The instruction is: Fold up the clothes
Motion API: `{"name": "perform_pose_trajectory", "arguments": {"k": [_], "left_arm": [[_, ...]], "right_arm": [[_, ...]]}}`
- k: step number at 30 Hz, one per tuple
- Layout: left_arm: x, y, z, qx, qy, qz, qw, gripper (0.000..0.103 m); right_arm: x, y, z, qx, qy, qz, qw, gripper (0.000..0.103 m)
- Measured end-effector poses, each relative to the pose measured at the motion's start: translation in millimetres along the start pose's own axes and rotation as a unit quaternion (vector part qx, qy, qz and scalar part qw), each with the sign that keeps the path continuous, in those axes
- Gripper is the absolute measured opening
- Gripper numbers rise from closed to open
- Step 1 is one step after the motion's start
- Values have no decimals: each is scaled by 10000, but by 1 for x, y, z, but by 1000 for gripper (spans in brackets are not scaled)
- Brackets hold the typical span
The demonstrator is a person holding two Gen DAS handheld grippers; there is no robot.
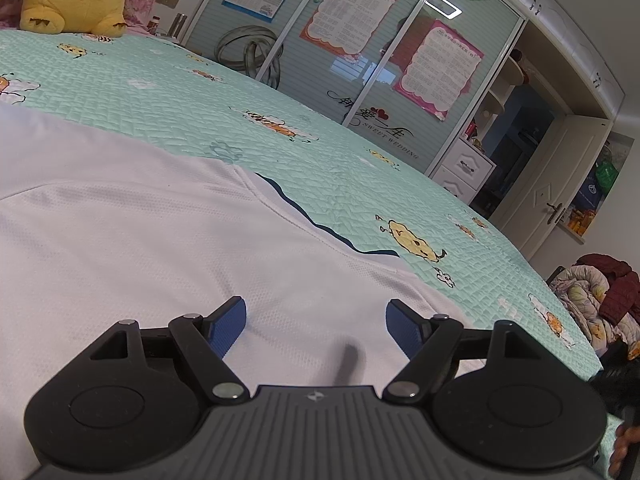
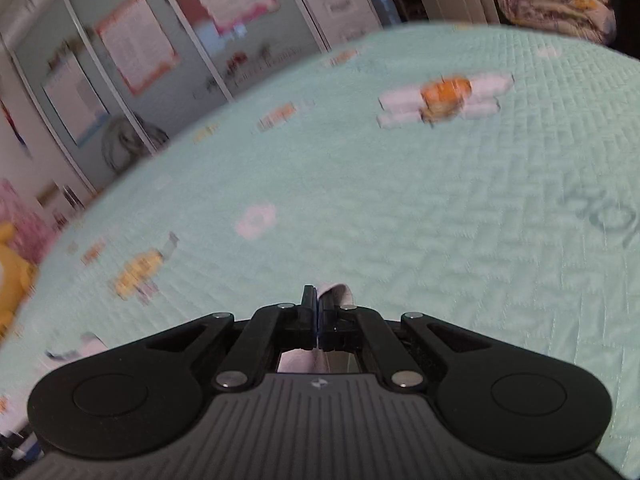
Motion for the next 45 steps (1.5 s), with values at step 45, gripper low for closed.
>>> {"name": "perform_pose_trajectory", "arguments": {"k": [45], "left_arm": [[-3,-1,-2,13,-27,5,10000,84]], "right_arm": [[64,31,-91,-44,-260,824,9962,19]]}}
Point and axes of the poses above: each gripper's, at about its wrist camera, not at the fingertips, and y roughly against the way its jaws point, x to its left, z to its top, the point moved 7 cm from there along -y, roughly the way its jaws point, and after that the axes turned 13 degrees about x, right-handed, at the moved point
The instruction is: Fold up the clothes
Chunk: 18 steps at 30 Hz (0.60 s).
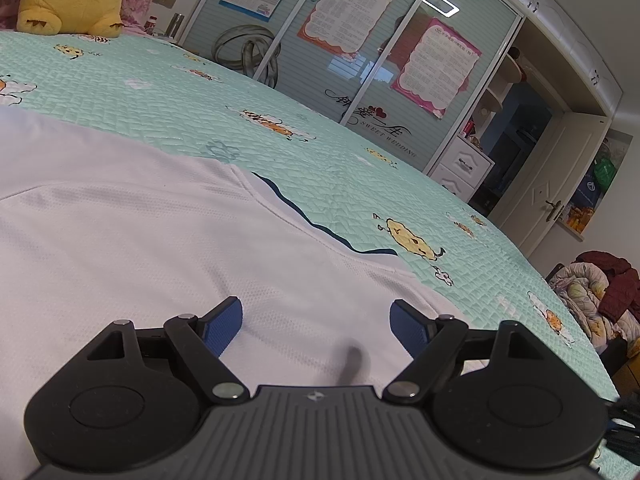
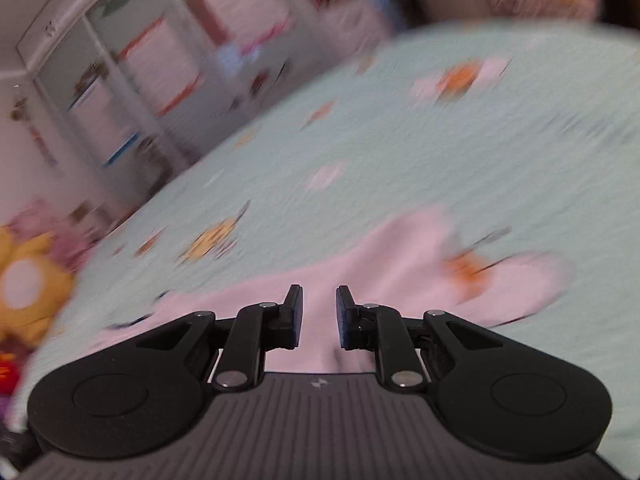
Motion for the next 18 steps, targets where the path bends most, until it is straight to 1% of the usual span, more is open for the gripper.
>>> {"name": "perform_pose_trajectory", "arguments": {"k": [1,2,3,4,6,8,9,11,12,14,15,17,18], "left_arm": [[0,0,0,0,1,-1,10000,84],[0,0,0,-1,2,-2,10000,84],[1,0,0,-1,3,-4,10000,84],[0,0,0,-1,3,-3,10000,84],[0,0,0,-1,1,0,10000,84],[0,0,0,-1,-4,7,10000,84],[0,0,0,-1,-7,10,10000,84],[0,0,0,-1,-14,19,10000,84],[0,0,0,0,-18,23,10000,84],[-1,0,-1,1,-25,32,10000,84],[-1,0,-1,1,-29,37,10000,84],[-1,-1,-1,2,-34,41,10000,84],[-1,-1,-1,2,-37,42,10000,84]], "right_arm": [[-1,-11,3,208,-80,39,9997,19],[-7,-21,6,345,-157,-33,9993,18],[-18,-23,9,265,-305,-178,9990,4],[-30,-24,13,143,-467,-334,9982,0],[-51,-10,20,-365,-738,-788,9935,0],[-46,3,19,-692,-353,-1592,9842,0],[-43,10,19,-844,-128,-2004,9760,4],[-12,16,9,-1011,629,-2347,9648,5],[5,14,2,-926,896,-2090,9694,5],[38,10,-15,-684,1372,-1400,9782,6],[48,3,-20,-461,1364,-1044,9841,7],[52,-16,-19,-25,1119,-540,9923,8],[46,-25,-15,128,935,-468,9944,8]]}}
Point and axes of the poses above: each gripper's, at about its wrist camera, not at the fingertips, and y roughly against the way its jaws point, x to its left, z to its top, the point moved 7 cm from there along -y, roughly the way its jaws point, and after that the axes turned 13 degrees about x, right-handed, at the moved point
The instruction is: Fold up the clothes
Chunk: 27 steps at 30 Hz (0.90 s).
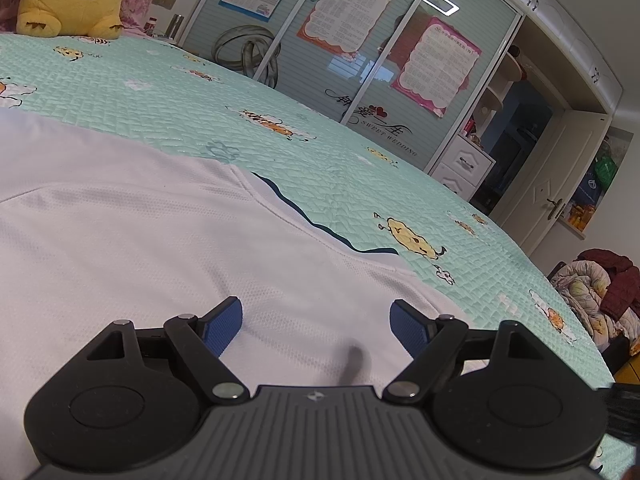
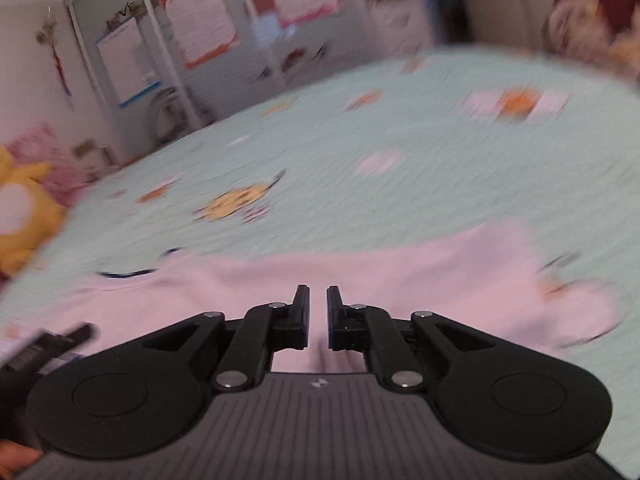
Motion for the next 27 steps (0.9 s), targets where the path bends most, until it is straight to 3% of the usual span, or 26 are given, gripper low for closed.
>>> {"name": "perform_pose_trajectory", "arguments": {"k": [2,3,4,7,8,11,14,17,20,21,24,27], "left_arm": [[0,0,0,0,-2,2,10000,84],[0,0,0,0,-2,1,10000,84],[0,0,0,0,-3,3,10000,84],[1,0,1,3,-9,10,10000,84],[1,-1,1,4,-12,12,10000,84],[1,0,1,8,-26,28,10000,84],[1,0,2,10,-24,25,10000,84],[1,0,2,12,-24,25,10000,84],[1,0,2,12,-23,25,10000,84],[1,0,2,12,-24,26,10000,84],[0,0,1,13,-30,34,10000,84],[-1,-1,1,18,-46,52,10000,84]], "right_arm": [[-24,-17,7,184,-417,-93,9989,7],[-42,-21,14,130,-622,-200,9978,0],[-58,-20,20,5,-804,-248,9965,0],[-67,-3,24,-402,-754,-1001,9913,0],[-70,4,25,-538,-724,-1264,9879,5],[-29,26,3,-641,-144,-1136,9914,7],[21,44,-41,-301,161,-186,9992,11],[51,50,-81,257,218,590,9977,15],[25,47,-96,478,-59,206,9986,13],[12,50,-95,432,-282,212,9984,0],[-17,64,-91,185,-860,145,9960,0],[-8,78,-86,-104,-748,39,9971,15]]}}
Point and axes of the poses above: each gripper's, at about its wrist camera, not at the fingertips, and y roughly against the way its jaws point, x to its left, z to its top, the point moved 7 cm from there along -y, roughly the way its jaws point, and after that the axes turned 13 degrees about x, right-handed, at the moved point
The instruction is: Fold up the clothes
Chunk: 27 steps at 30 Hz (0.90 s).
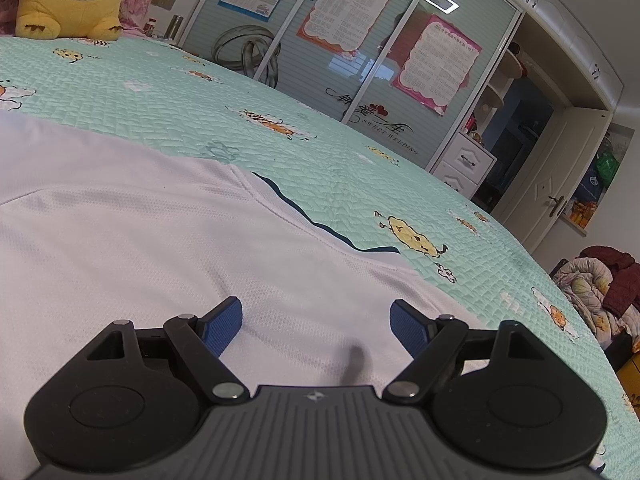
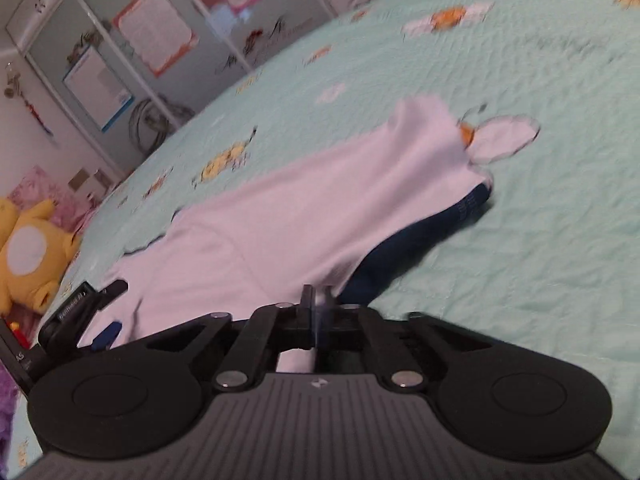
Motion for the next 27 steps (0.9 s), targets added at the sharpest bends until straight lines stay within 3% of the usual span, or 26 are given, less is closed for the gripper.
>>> {"name": "perform_pose_trajectory", "arguments": {"k": [4,5,8,9,10,13,16,18,19,22,25,27], "left_arm": [[-1,0,-1,2,-12,14,10000,84],[-1,0,-1,2,-12,16,10000,84],[-1,0,-1,1,-13,19,10000,85],[-1,0,-1,1,-16,22,10000,85],[-1,0,-1,1,-19,25,10000,85],[-2,0,-1,6,-39,48,10000,85],[-2,0,-2,9,-45,58,10000,85],[-3,0,-2,11,-59,75,10000,85],[-3,0,-2,12,-63,82,9999,85],[-3,0,-1,14,-65,87,9999,85],[-4,0,-1,17,-91,116,9999,85],[-5,0,-1,26,-117,149,9998,85]], "right_arm": [[36,-4,-15,345,245,681,9968,22],[38,-9,-18,471,279,660,9963,23],[38,-19,-24,703,369,423,9959,24],[35,-18,-23,667,398,279,9966,11],[32,-17,-23,631,426,134,9970,7],[23,-14,-22,523,510,-298,9969,8],[62,-12,-24,287,1627,-914,9820,21],[91,-15,-29,222,2179,-888,9717,40],[106,-17,-32,194,2442,-853,9658,43],[126,-34,-45,418,2842,-722,9551,45],[116,-57,-56,581,3051,-1070,9445,45],[107,-59,-56,334,3151,-1052,9426,51]]}}
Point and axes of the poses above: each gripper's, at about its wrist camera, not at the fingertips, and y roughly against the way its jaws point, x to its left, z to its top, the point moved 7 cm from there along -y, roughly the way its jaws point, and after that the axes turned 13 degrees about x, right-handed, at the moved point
